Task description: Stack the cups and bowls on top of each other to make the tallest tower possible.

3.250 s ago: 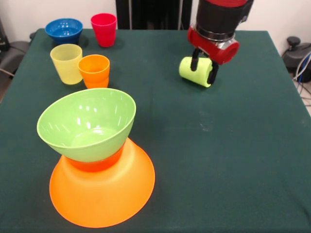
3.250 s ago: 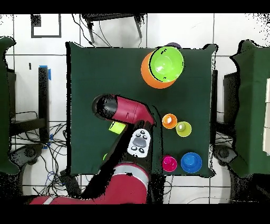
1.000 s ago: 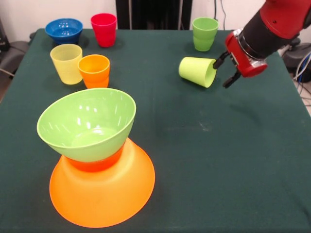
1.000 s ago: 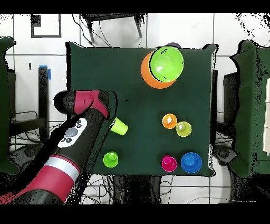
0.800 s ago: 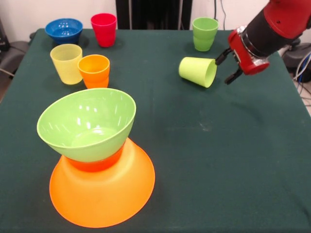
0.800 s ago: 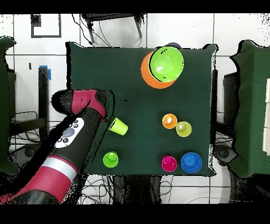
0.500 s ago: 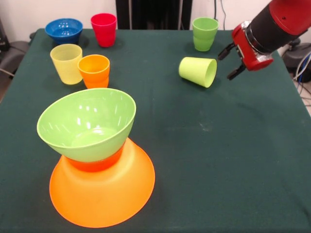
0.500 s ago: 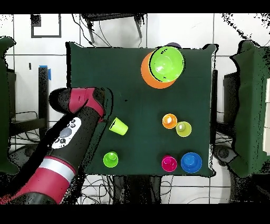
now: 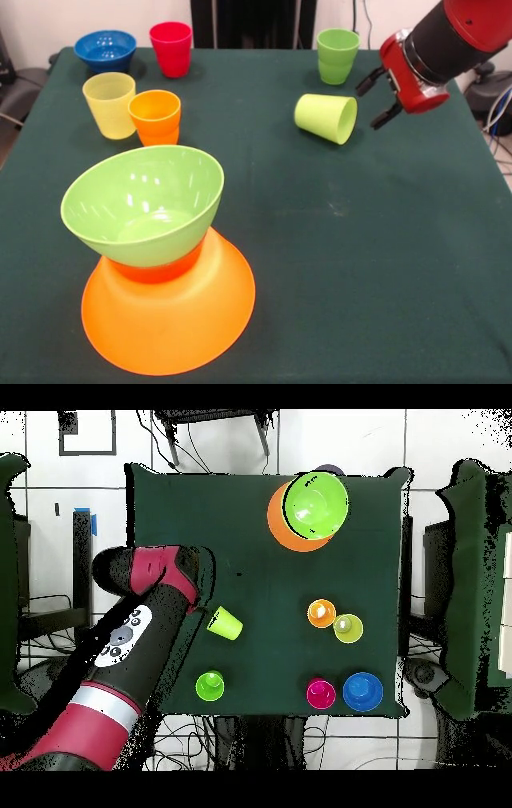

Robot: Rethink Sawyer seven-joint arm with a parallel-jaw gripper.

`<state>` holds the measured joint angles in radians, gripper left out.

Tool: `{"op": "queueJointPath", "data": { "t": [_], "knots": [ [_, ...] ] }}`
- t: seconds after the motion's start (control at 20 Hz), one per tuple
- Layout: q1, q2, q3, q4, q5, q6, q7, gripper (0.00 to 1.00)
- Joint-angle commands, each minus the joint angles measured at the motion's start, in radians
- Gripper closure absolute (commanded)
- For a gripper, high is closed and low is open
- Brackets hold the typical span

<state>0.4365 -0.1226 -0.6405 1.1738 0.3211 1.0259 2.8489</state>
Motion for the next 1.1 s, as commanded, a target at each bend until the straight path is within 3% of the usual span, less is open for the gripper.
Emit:
{"op": "queueJointPath", "data": {
  "t": [0.05, 0.65, 1.1],
  "knots": [
    [0.0, 0.016, 0.042, -0.033, 0.009, 0.111, 0.209, 0.0],
    [0.025, 0.004, 0.014, -0.024, 0.004, 0.192, 0.204, 0.0],
    [0.013, 0.088, 0.03, -0.04, 0.02, 0.077, 0.231, 0.0]
  ]
}}
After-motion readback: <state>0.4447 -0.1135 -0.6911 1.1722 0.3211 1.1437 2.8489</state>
